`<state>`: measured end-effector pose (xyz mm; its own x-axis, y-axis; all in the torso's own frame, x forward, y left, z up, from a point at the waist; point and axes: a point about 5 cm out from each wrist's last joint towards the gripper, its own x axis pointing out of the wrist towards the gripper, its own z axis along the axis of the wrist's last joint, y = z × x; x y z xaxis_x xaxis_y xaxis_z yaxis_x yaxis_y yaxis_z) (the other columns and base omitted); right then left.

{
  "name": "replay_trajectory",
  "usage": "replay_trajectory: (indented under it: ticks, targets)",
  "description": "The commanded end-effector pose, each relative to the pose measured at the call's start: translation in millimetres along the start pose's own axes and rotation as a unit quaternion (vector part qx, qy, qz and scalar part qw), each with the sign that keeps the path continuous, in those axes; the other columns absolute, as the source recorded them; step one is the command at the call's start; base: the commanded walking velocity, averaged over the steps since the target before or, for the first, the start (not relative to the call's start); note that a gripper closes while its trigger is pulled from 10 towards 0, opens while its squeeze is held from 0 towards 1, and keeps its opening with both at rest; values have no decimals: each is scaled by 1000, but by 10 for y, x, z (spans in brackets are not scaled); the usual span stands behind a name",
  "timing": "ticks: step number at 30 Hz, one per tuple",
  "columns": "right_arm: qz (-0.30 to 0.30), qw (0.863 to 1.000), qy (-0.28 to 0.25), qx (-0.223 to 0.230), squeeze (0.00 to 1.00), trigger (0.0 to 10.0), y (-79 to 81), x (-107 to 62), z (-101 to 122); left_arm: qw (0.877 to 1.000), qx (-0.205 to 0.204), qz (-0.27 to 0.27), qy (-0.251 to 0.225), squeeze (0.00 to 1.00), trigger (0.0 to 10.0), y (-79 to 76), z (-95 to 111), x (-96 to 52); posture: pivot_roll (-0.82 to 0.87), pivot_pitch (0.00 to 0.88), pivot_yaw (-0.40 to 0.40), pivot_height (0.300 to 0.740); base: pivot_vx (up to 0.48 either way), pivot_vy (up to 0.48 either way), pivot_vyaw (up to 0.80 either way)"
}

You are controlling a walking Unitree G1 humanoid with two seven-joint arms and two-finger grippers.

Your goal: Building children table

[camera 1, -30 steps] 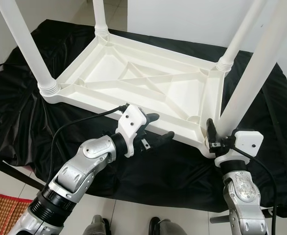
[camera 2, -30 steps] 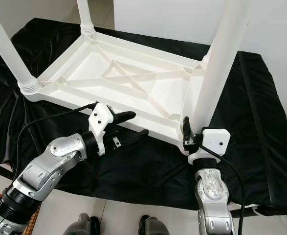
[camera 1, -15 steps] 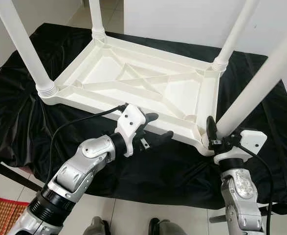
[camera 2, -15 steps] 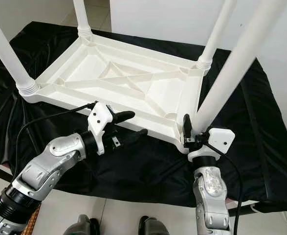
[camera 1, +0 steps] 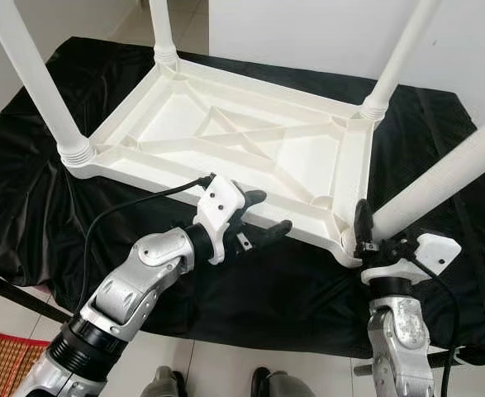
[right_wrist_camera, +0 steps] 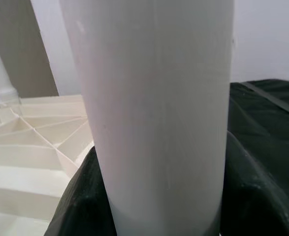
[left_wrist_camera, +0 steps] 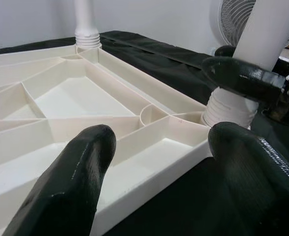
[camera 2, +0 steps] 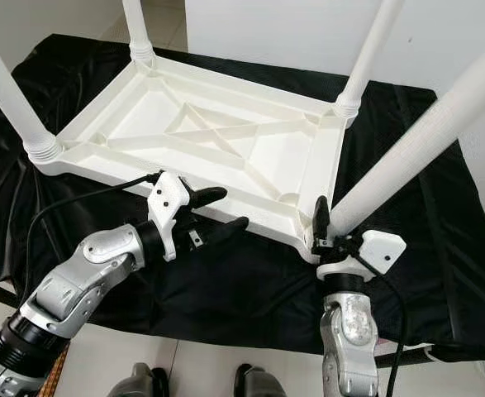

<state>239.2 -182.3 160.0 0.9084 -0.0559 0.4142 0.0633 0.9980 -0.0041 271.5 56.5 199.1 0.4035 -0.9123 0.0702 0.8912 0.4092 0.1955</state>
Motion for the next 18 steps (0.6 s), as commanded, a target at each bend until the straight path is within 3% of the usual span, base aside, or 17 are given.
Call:
replay_trajectory:
  ticks: [1, 4, 18]
  targets:
    - [5, 999, 36, -28, 0, 10000, -11, -83, -136, 999, -4, -45, 4, 0, 10000, -50, -5, -10, 41, 179, -3, 740, 0, 0, 0]
    - [11, 998, 32, -45, 0, 10000, -12, -73, -137, 999, -3, -45, 5, 0, 10000, -41, -2, -14, 44, 181, -1, 740, 0, 0, 0]
    - [45, 996, 77, -4, 0, 10000, 71, 45, -248, 999, -3, -42, 4, 0, 10000, -26, 15, -33, 52, 179, -3, 740, 0, 0, 0]
